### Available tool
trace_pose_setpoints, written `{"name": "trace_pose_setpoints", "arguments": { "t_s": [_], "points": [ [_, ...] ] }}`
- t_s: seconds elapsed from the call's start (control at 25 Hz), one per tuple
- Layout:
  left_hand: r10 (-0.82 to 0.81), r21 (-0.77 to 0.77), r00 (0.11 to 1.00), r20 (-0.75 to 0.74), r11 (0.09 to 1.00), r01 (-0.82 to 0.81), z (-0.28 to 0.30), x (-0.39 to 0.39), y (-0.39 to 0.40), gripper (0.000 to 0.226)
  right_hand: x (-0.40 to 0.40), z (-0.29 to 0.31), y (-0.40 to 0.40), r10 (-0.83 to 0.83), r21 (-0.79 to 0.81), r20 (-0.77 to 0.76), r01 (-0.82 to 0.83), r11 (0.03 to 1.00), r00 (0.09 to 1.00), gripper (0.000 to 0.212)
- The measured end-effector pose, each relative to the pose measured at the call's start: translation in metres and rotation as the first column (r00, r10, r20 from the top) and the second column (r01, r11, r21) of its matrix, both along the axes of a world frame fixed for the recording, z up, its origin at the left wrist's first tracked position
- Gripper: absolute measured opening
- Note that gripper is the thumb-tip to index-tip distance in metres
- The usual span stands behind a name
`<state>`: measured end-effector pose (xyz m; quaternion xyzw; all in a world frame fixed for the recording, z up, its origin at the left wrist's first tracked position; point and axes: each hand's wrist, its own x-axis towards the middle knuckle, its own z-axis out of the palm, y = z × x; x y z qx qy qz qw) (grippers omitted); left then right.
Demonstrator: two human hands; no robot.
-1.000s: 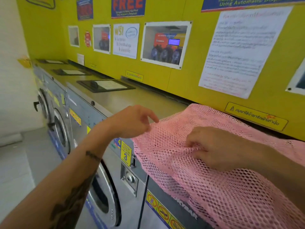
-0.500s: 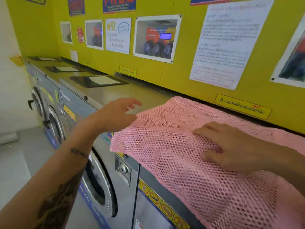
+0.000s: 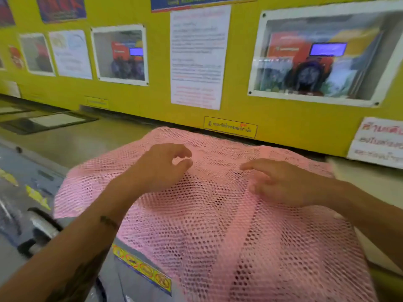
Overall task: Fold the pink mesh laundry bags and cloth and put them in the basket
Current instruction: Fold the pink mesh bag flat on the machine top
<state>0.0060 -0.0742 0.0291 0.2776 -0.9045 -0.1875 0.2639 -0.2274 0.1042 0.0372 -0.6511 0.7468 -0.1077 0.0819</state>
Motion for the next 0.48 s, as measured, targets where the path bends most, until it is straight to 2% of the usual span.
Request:
{"name": "trace_pose_setpoints", "arguments": {
  "t_s": [0.08,0.16,0.24,0.28,0.36,0.48],
  "points": [
    [-0.088,0.063,0.995,0.043,0.994,0.085,-0.001,-0.029,0.020,0.031,-0.023,0.007,0.014,-0.047,-0.036,-0.097,0.044,0.998,0.994,0.054],
    [-0.115,0.096,0.968,0.225,0.991,0.095,-0.004,-0.054,0.034,0.041,-0.049,0.010,0.032,-0.135,0.038,-0.164,0.143,0.989,0.977,0.055],
    [-0.019,-0.024,0.876,0.482,0.999,0.034,-0.009,-0.066,0.037,0.056,-0.063,0.005,0.047,-0.196,0.159,-0.160,0.222,0.962,0.967,0.056],
    [0.032,-0.067,0.839,0.544,0.998,0.005,-0.010,-0.070,0.039,0.058,-0.068,-0.001,0.054,-0.213,0.183,-0.131,0.235,0.955,0.968,0.055],
    [0.071,-0.090,0.837,0.543,0.996,-0.025,-0.009,-0.075,0.046,0.052,-0.074,-0.012,0.065,-0.240,0.102,-0.052,0.244,0.964,0.969,0.050],
    [-0.056,-0.123,0.945,0.323,0.987,0.100,0.000,-0.083,0.077,0.030,-0.074,-0.016,0.068,-0.272,-0.072,0.002,0.271,0.960,0.962,0.033]
  ]
}}
